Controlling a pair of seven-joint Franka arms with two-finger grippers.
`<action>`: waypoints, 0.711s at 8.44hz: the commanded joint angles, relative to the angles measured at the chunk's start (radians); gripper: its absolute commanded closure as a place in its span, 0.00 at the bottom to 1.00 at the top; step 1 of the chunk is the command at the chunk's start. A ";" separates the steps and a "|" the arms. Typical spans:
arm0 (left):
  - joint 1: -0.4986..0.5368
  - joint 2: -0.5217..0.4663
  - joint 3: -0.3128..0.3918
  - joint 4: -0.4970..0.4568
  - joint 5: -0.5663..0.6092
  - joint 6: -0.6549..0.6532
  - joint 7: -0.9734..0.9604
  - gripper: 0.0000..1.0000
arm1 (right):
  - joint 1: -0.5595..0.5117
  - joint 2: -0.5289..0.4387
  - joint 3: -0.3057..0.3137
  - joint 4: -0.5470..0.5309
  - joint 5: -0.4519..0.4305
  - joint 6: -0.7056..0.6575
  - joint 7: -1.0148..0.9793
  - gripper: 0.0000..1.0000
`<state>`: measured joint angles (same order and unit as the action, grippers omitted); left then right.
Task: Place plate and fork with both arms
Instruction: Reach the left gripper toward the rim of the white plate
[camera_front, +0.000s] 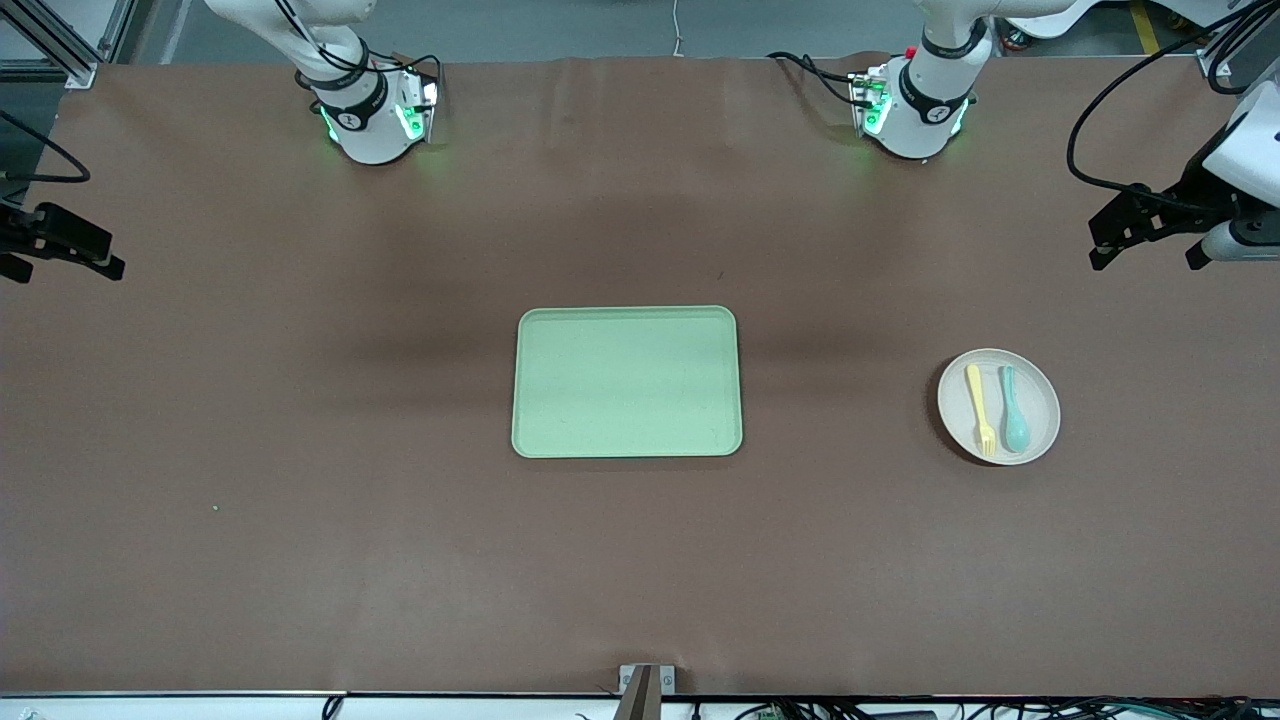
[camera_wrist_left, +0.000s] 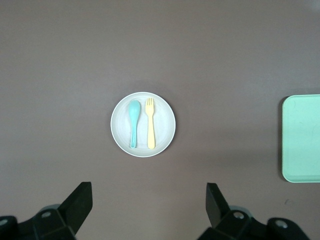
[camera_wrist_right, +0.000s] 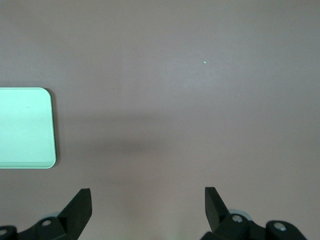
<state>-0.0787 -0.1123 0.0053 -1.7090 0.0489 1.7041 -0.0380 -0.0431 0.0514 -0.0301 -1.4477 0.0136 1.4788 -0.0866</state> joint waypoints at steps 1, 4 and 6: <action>-0.006 0.011 -0.001 0.028 0.003 -0.026 -0.007 0.00 | -0.007 -0.028 0.006 -0.031 -0.004 0.005 -0.004 0.00; 0.042 0.044 0.009 0.026 -0.003 -0.064 0.015 0.00 | -0.003 -0.031 0.007 -0.040 -0.004 0.000 -0.002 0.00; 0.095 0.153 0.009 0.032 0.012 -0.055 0.048 0.01 | 0.002 -0.031 0.010 -0.039 -0.004 0.000 -0.001 0.00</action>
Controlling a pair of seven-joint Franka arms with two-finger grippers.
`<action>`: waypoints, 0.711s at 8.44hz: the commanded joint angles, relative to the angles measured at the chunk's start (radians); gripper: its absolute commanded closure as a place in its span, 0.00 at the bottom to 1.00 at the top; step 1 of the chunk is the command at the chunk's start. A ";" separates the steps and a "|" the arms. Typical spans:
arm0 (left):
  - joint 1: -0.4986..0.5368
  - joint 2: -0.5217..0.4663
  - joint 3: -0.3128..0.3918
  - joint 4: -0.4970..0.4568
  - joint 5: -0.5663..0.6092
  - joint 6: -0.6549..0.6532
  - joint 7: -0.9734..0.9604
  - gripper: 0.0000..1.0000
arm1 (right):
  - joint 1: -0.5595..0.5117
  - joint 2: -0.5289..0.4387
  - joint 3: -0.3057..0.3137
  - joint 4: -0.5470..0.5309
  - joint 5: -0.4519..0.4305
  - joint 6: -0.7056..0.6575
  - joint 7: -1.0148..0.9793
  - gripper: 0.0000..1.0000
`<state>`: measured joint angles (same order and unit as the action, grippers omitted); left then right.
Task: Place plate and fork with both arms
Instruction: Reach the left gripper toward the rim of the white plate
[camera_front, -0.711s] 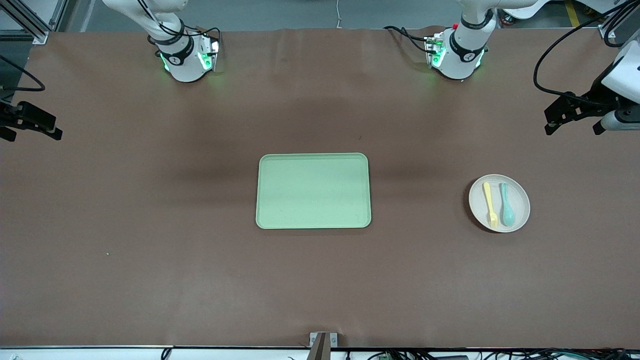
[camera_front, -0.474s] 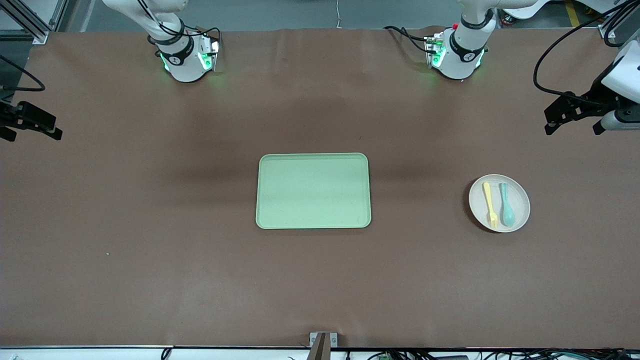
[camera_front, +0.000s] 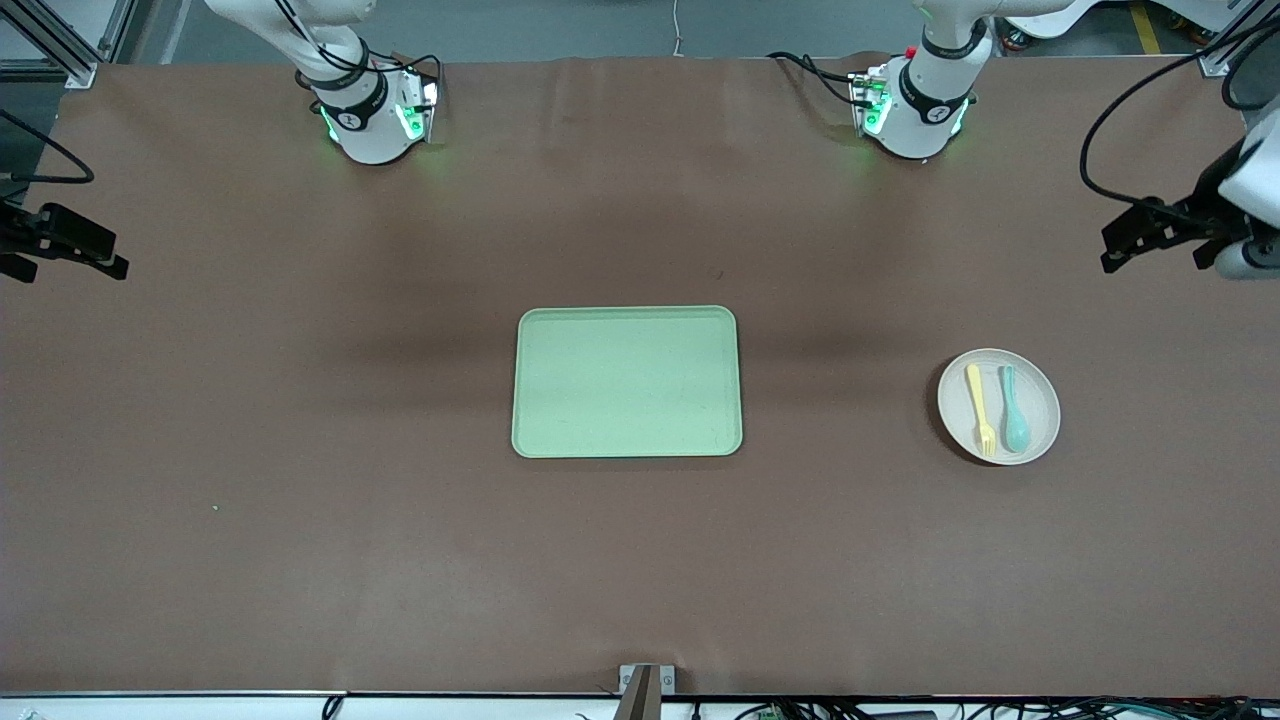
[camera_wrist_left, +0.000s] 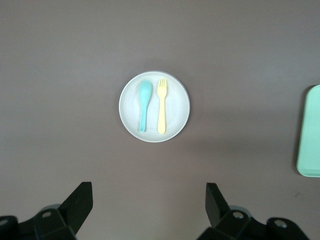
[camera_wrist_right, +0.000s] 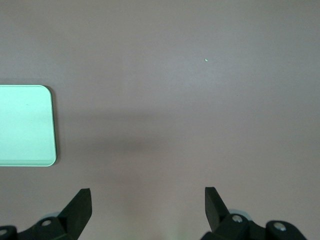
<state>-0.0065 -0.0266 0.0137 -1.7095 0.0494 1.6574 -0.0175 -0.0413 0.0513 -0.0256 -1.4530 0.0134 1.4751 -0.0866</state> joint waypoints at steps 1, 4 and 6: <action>0.057 0.141 0.000 0.047 0.013 0.008 0.060 0.01 | 0.000 -0.030 0.007 -0.035 -0.004 0.005 -0.001 0.00; 0.179 0.342 -0.003 0.053 -0.050 0.155 0.214 0.01 | 0.024 -0.030 0.009 -0.038 -0.004 -0.006 0.001 0.00; 0.253 0.469 -0.003 0.051 -0.144 0.253 0.415 0.00 | 0.021 -0.028 0.007 -0.038 -0.004 -0.004 0.001 0.00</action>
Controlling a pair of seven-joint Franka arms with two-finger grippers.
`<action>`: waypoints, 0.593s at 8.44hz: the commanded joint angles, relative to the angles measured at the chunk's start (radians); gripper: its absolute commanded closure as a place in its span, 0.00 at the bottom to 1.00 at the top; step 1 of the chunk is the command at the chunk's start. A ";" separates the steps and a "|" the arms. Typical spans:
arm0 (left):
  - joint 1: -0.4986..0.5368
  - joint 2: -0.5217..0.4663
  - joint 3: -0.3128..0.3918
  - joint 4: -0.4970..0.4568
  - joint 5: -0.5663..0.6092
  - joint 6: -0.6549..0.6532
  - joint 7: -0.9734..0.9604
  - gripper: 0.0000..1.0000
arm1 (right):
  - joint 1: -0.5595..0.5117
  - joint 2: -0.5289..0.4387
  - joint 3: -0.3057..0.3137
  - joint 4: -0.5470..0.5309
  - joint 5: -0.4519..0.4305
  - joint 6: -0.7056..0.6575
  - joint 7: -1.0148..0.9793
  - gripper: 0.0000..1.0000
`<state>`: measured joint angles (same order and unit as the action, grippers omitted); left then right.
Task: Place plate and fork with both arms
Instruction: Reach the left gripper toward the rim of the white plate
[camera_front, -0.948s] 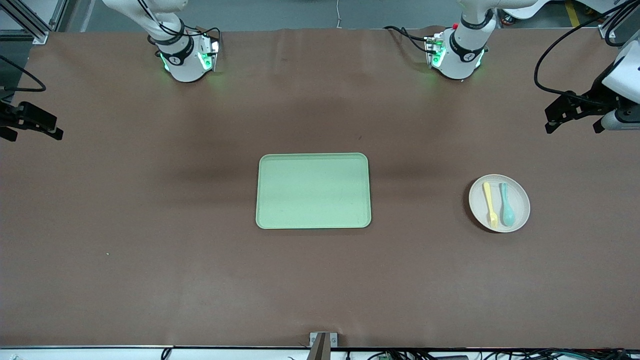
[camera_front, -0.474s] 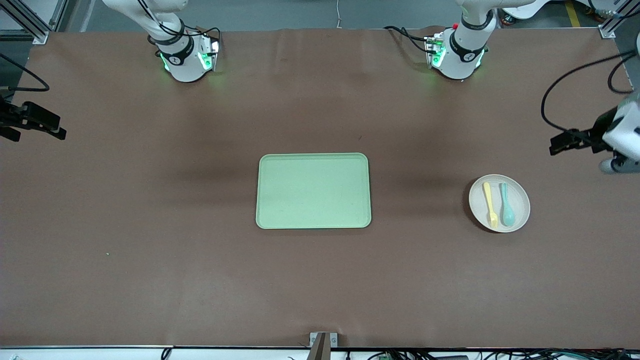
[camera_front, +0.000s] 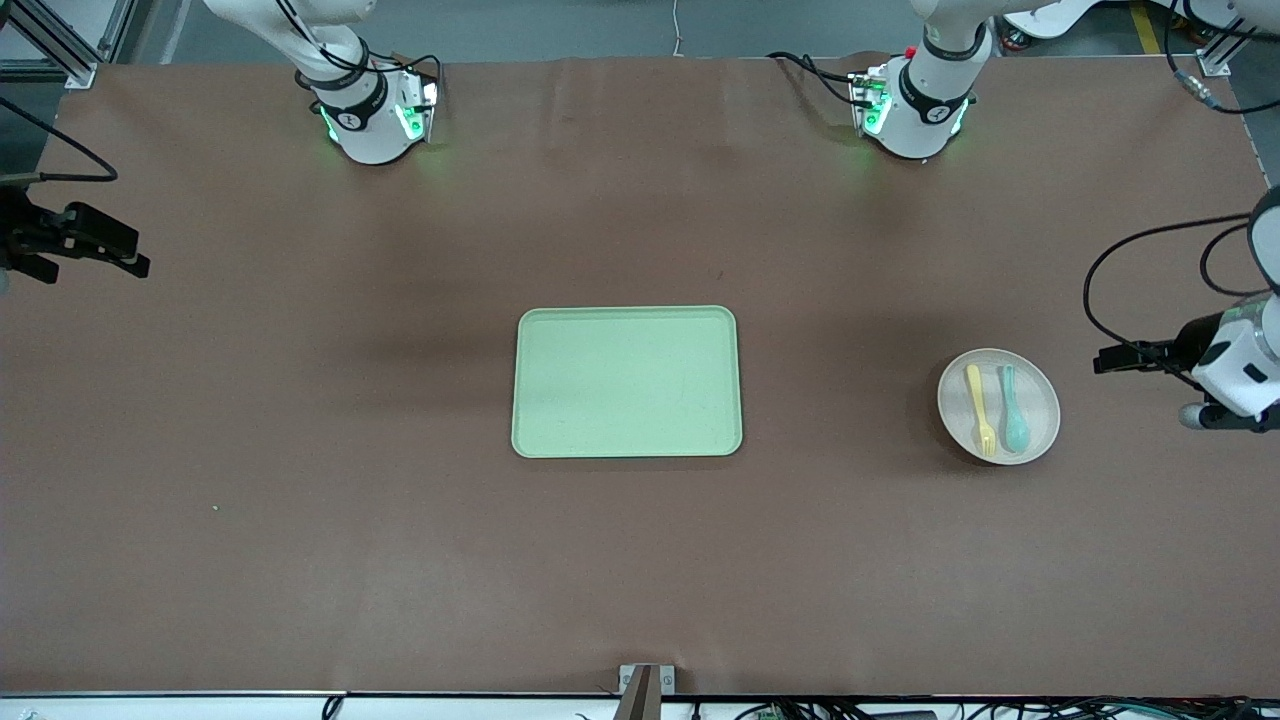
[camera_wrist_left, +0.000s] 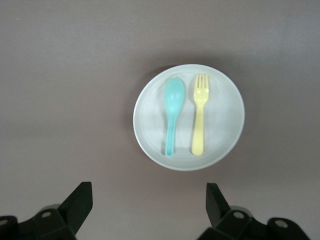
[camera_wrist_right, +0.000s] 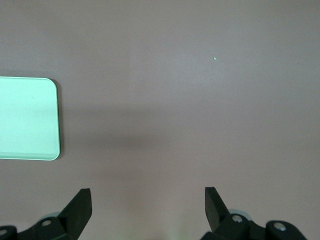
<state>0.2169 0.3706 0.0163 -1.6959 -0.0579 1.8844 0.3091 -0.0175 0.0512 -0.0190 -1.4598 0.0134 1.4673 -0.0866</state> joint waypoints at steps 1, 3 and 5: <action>0.041 0.123 -0.007 0.032 -0.061 0.073 0.126 0.00 | -0.008 -0.028 -0.001 -0.031 -0.004 0.004 -0.001 0.00; 0.045 0.223 -0.007 0.030 -0.065 0.136 0.166 0.16 | -0.010 -0.028 -0.004 -0.031 -0.004 0.005 -0.001 0.00; 0.062 0.278 -0.007 0.029 -0.063 0.183 0.176 0.36 | -0.010 -0.028 -0.004 -0.031 -0.004 0.005 -0.001 0.00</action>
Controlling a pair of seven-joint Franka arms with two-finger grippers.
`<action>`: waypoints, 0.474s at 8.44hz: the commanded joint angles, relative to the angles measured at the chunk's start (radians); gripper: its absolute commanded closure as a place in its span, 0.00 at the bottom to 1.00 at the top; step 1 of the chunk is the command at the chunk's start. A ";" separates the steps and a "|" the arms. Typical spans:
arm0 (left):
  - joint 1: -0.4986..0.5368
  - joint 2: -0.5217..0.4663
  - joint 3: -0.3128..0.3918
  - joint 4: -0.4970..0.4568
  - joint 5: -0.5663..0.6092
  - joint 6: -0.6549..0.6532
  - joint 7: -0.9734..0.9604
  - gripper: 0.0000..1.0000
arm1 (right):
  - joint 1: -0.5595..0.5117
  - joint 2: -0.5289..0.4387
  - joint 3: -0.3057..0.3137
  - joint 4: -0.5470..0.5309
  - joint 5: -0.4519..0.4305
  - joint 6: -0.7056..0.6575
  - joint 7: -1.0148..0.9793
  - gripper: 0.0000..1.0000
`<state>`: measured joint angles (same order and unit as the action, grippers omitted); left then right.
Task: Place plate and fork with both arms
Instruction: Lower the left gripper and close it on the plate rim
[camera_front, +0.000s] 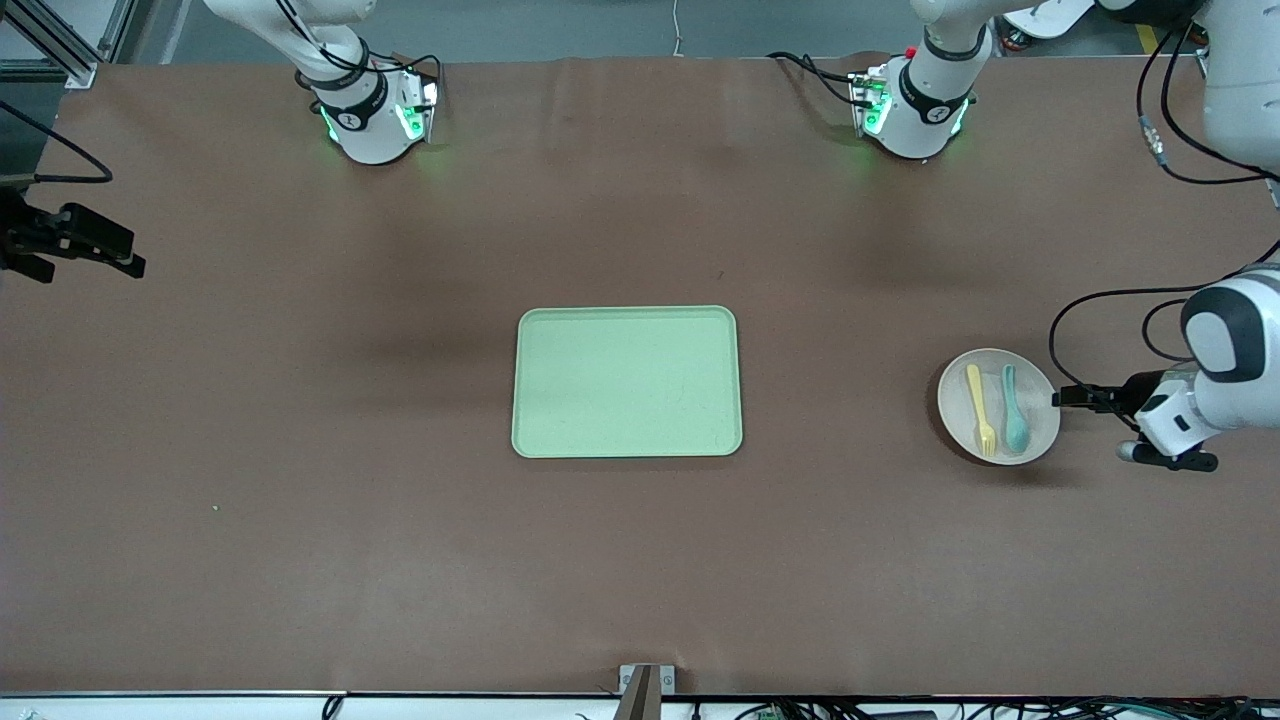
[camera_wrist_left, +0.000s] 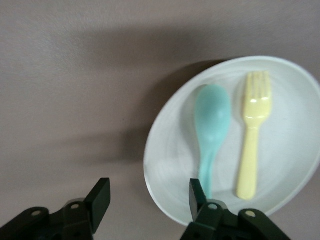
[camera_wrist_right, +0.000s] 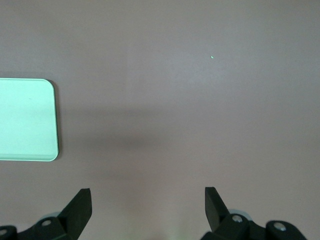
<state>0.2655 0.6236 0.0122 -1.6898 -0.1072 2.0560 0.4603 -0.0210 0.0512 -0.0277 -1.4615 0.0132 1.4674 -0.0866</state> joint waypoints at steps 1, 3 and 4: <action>0.014 0.036 -0.003 0.021 -0.014 0.029 0.024 0.41 | -0.007 -0.028 0.003 -0.030 -0.004 0.007 -0.001 0.00; 0.014 0.051 -0.004 0.021 -0.015 0.047 0.024 0.52 | -0.007 -0.028 0.005 -0.030 -0.004 0.007 -0.001 0.00; 0.014 0.053 -0.008 0.021 -0.017 0.049 0.024 0.57 | -0.007 -0.028 0.003 -0.030 -0.004 0.007 -0.001 0.00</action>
<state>0.2740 0.6655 0.0112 -1.6851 -0.1073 2.0985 0.4692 -0.0211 0.0512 -0.0280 -1.4615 0.0132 1.4675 -0.0866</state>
